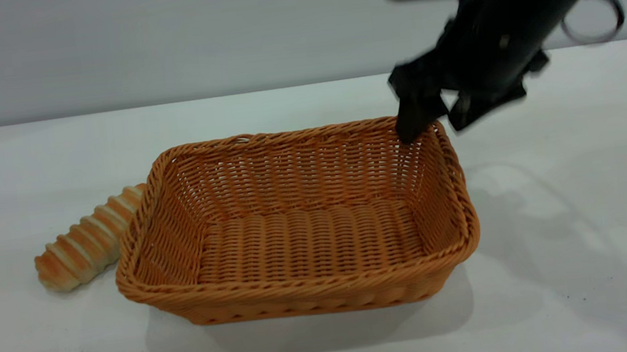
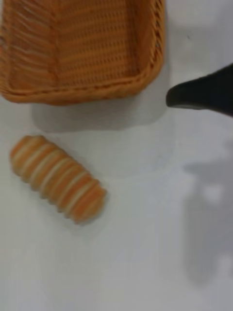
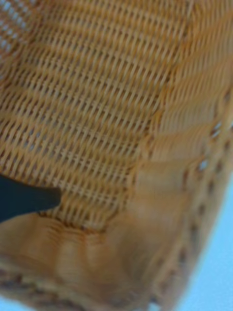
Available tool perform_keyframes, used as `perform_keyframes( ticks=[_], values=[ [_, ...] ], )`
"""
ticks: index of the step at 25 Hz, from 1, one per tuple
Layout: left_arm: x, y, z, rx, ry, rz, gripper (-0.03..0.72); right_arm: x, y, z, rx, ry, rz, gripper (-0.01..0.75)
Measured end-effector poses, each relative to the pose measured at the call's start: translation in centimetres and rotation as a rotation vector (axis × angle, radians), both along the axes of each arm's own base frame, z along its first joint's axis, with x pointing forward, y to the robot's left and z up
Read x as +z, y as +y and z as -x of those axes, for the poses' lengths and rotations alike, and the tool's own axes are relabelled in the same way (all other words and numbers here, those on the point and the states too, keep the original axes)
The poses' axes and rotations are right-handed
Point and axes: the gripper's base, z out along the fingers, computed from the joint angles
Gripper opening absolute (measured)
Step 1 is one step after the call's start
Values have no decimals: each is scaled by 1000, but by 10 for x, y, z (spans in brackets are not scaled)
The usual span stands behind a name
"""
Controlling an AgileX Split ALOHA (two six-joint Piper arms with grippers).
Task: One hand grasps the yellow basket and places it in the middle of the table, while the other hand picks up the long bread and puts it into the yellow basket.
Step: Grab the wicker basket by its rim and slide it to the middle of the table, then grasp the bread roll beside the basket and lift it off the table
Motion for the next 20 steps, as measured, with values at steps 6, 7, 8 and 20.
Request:
perform_keyframes(
  ticks=[6, 7, 8, 20],
  values=[
    [-19, 0, -24, -2, 59, -37, 529, 49, -8, 19, 92, -92, 42, 587],
    [-21, 0, -29, -11, 68, -49, 529, 53, -10, 23, 104, -96, 53, 587],
    [-23, 0, -35, -17, 77, -59, 529, 57, -13, 29, 116, -107, 66, 587],
    [-68, -5, -113, -206, 179, -246, 529, 117, -38, 105, 105, -202, -13, 587]
  ],
)
